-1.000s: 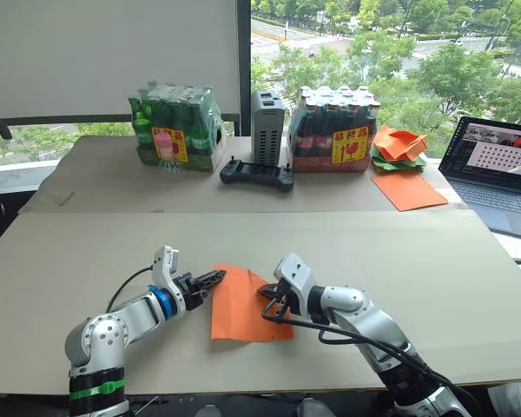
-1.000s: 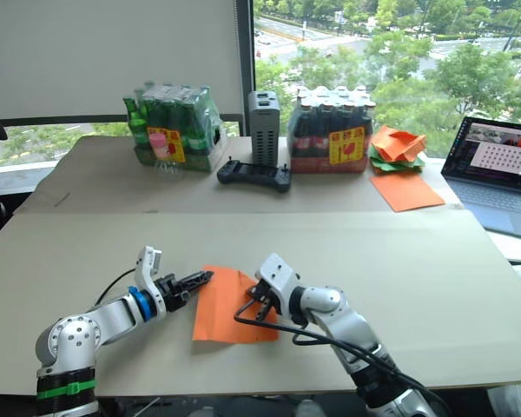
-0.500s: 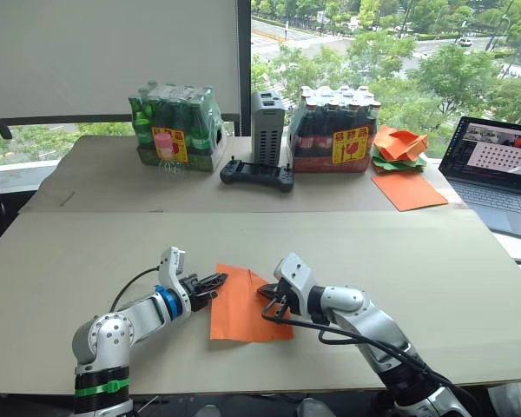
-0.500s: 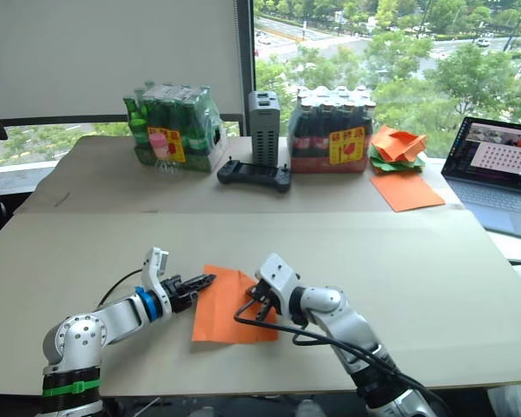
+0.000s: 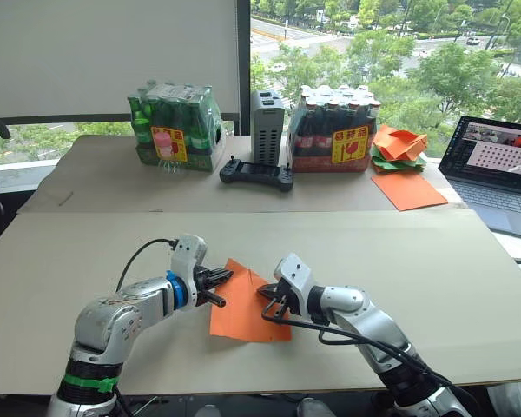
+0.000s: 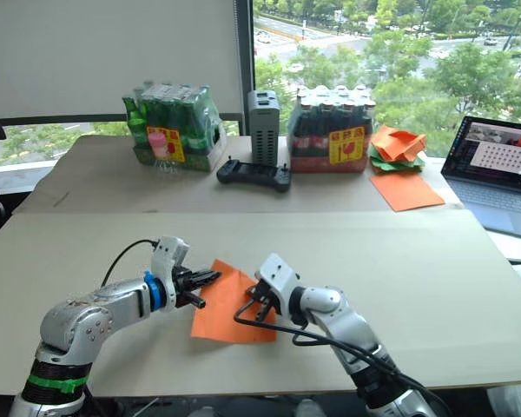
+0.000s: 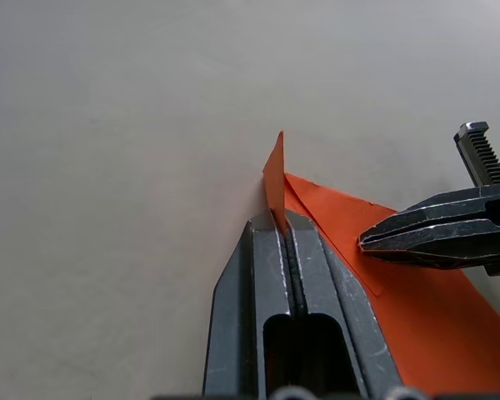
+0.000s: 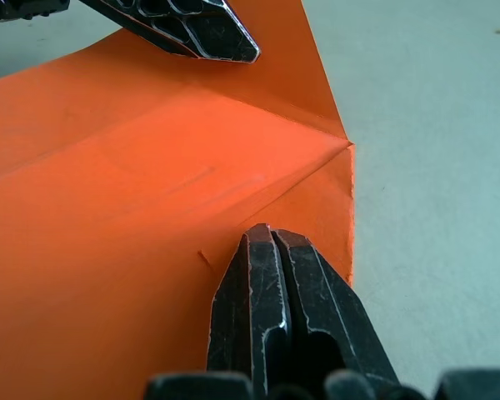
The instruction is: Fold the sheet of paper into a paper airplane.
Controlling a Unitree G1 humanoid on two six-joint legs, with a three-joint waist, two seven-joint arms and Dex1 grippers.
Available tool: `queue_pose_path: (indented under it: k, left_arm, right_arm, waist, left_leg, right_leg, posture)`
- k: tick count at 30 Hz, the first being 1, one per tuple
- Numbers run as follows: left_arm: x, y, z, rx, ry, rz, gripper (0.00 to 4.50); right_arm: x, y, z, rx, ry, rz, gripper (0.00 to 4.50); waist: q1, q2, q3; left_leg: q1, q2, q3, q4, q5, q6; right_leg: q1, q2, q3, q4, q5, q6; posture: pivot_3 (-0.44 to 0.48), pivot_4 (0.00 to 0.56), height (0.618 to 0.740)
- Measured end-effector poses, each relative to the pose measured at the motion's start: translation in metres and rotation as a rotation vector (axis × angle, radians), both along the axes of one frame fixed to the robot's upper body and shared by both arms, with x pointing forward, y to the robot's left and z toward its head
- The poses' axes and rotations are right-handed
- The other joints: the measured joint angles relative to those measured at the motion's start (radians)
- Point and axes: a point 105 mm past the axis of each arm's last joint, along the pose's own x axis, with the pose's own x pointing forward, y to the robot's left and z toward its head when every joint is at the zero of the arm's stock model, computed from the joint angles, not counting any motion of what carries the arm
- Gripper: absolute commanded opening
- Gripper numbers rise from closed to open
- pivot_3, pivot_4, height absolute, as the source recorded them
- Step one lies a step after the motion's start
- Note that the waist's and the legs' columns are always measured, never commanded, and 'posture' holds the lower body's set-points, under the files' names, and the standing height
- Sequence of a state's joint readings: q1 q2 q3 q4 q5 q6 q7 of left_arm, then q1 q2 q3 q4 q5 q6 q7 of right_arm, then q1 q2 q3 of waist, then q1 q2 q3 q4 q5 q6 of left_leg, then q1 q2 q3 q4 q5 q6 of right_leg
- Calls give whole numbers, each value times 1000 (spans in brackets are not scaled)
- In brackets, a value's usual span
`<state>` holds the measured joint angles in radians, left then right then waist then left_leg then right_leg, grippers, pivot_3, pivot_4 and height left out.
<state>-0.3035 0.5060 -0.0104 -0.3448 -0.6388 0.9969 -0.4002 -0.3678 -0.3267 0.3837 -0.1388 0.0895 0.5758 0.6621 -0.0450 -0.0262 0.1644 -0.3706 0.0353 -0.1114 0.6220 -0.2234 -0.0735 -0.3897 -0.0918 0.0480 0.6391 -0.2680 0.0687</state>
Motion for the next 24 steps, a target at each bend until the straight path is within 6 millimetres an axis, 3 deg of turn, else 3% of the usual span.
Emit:
queue_pose_path:
  k: [10,24]
  left_arm:
    - [-8,-7,-9,355,-214,-204,25]
    - [-12,-15,-26,631,-432,-435,25]
  right_arm:
    - [3,3,2,21,-7,-22,0]
    - [7,1,3,29,-8,-47,0]
  waist:
    - [0,0,0]
    - [6,0,0]
  left_leg:
    - [0,0,0,-1,0,0]
    - [-1,0,0,-1,0,0]
  right_leg:
    - [-1,0,0,0,0,0]
    - [-1,0,0,0,0,0]
  posture:
    - [0,150,740]
    - [0,150,740]
